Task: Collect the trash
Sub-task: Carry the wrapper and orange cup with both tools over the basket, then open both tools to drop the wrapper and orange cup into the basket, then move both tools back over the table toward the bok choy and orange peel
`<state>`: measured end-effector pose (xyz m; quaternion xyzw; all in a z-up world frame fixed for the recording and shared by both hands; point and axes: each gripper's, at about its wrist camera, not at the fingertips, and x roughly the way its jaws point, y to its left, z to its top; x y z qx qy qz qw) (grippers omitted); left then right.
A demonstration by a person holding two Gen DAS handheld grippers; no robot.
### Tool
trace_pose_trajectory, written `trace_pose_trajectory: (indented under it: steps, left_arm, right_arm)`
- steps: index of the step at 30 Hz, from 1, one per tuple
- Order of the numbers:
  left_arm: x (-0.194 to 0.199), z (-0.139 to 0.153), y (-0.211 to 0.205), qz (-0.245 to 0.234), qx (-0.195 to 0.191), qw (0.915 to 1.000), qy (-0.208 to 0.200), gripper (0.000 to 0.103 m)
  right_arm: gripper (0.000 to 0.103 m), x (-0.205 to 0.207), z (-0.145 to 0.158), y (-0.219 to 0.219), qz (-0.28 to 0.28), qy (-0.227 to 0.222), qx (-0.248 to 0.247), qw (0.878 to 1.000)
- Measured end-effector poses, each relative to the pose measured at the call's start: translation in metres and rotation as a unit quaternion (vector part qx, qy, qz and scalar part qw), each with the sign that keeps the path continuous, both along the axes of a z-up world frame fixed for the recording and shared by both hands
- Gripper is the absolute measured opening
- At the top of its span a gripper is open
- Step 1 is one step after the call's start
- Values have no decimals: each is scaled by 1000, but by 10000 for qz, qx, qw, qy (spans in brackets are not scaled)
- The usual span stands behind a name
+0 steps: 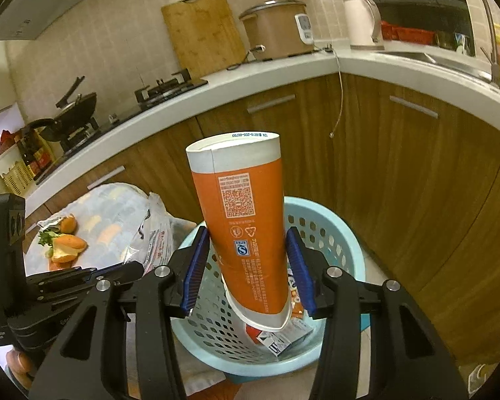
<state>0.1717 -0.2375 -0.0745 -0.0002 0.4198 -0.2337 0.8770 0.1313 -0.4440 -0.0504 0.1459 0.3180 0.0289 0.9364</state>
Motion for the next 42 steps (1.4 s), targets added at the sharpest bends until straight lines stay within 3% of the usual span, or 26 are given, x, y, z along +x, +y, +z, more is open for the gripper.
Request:
trace_pose_trajectory:
  steps: [3, 7, 15, 22, 27, 35, 42]
  left_arm:
    - [0, -3, 0, -10, 77, 10000, -33, 30]
    - [-2, -5, 3, -75, 81, 9999, -6, 37]
    - [-9, 3, 22, 28, -102, 9999, -92, 37]
    - [-18, 16, 57, 358, -323, 9986, -232, 37]
    - [-30, 32, 97, 758, -423, 9951, -479, 37]
    - [-50, 49, 187, 1692, -595, 9816, -649, 37]
    - [-52, 40, 258, 2312, -624, 9701, -399, 37]
  right_arm:
    - [58, 5, -8, -4, -40, 154, 142, 9998]
    - [59, 7, -11, -6, -102, 203, 150, 9996]
    - [59, 8, -3, 12, 113, 109, 113, 9998]
    - [59, 5, 15, 56, 599, -184, -72, 9980]
    - [58, 5, 28, 102, 1007, -418, -241, 9937]
    - [38, 15, 27, 176, 1692, -435, -212, 9844]
    - [37, 25, 19, 242, 2397, -332, -398, 9695]
